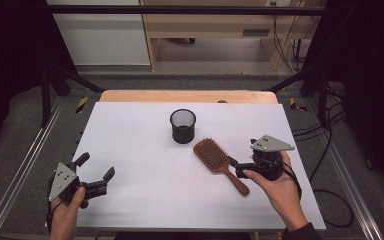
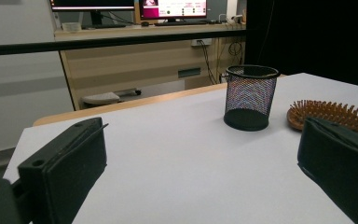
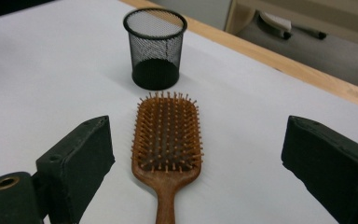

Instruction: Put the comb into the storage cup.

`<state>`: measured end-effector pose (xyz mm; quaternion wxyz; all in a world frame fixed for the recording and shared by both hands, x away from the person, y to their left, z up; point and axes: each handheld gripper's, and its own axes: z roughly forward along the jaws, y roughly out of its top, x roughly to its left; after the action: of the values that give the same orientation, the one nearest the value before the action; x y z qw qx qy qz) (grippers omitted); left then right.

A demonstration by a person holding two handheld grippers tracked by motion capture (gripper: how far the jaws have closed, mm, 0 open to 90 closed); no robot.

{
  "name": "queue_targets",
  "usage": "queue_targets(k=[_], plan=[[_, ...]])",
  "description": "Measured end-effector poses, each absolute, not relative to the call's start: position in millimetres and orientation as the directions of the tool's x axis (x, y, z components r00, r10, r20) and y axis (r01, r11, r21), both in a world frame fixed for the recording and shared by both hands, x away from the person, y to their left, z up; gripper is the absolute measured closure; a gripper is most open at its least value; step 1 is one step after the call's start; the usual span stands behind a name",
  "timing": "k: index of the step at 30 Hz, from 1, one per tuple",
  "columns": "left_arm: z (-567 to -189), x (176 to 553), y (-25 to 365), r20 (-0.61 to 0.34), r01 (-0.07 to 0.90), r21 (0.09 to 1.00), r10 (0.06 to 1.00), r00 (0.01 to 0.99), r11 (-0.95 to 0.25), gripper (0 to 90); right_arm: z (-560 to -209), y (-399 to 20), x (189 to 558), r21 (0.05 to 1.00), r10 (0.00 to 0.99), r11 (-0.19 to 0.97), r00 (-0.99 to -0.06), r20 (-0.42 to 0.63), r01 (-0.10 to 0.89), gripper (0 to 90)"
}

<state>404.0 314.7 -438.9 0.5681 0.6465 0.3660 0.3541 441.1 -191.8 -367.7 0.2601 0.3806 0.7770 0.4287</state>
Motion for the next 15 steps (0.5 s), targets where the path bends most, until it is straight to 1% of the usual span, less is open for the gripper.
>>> queue_targets(k=[2,4,15], plan=[[-439.0,404.1,314.7,0.042,0.071,0.994,0.876,0.481,-0.087,1.3,-368.8,-189.0,443.9,0.848,0.818,0.360,-0.569,-0.085,0.390,10.6],[-439.0,404.2,314.8,0.043,0.071,0.994,0.876,0.481,-0.087,1.3,-373.5,-184.9,448.9,0.813,0.822,0.379,-0.565,-0.075,0.443,10.0],[-439.1,404.5,314.4,0.046,0.072,0.993,0.874,0.484,-0.092,1.4,-384.6,-176.8,455.1,0.733,0.801,0.457,-0.591,-0.093,0.504,7.8]])
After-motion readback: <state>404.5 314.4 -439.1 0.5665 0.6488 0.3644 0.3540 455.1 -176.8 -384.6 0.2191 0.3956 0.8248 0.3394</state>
